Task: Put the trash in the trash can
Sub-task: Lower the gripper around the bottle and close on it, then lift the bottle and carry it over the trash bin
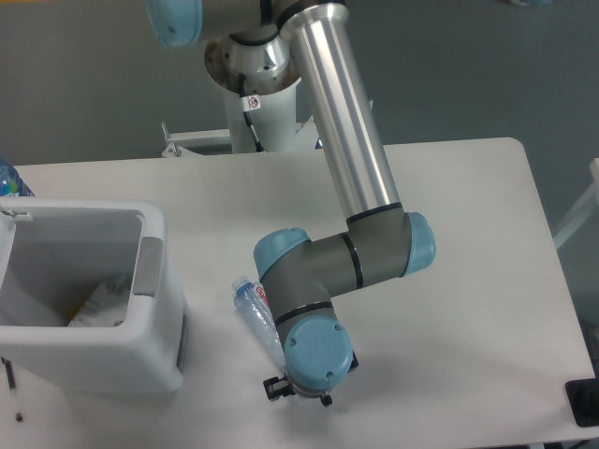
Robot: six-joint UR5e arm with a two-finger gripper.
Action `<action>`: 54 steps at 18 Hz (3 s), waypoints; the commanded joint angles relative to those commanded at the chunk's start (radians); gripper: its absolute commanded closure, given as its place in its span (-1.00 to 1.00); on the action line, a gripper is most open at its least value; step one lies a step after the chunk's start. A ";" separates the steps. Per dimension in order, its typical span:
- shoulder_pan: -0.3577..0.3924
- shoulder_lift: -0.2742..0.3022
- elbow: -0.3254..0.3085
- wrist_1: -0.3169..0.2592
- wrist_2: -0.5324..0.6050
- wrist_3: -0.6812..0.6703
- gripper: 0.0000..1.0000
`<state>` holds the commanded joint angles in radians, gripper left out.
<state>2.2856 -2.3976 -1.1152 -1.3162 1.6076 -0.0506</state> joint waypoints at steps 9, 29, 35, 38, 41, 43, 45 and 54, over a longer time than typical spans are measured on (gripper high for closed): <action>-0.003 0.005 -0.003 0.003 0.000 -0.009 0.04; 0.052 0.178 -0.002 0.209 -0.210 -0.011 0.04; 0.097 0.262 -0.002 0.276 -0.348 -0.009 0.04; 0.104 0.299 -0.002 0.291 -0.400 -0.008 0.03; 0.117 0.337 0.000 0.301 -0.463 -0.006 0.03; 0.118 0.365 -0.002 0.302 -0.509 -0.005 0.03; 0.123 0.383 -0.002 0.302 -0.537 -0.005 0.03; 0.129 0.422 0.008 0.403 -0.640 -0.006 0.03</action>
<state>2.4145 -1.9758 -1.1075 -0.9127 0.9680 -0.0568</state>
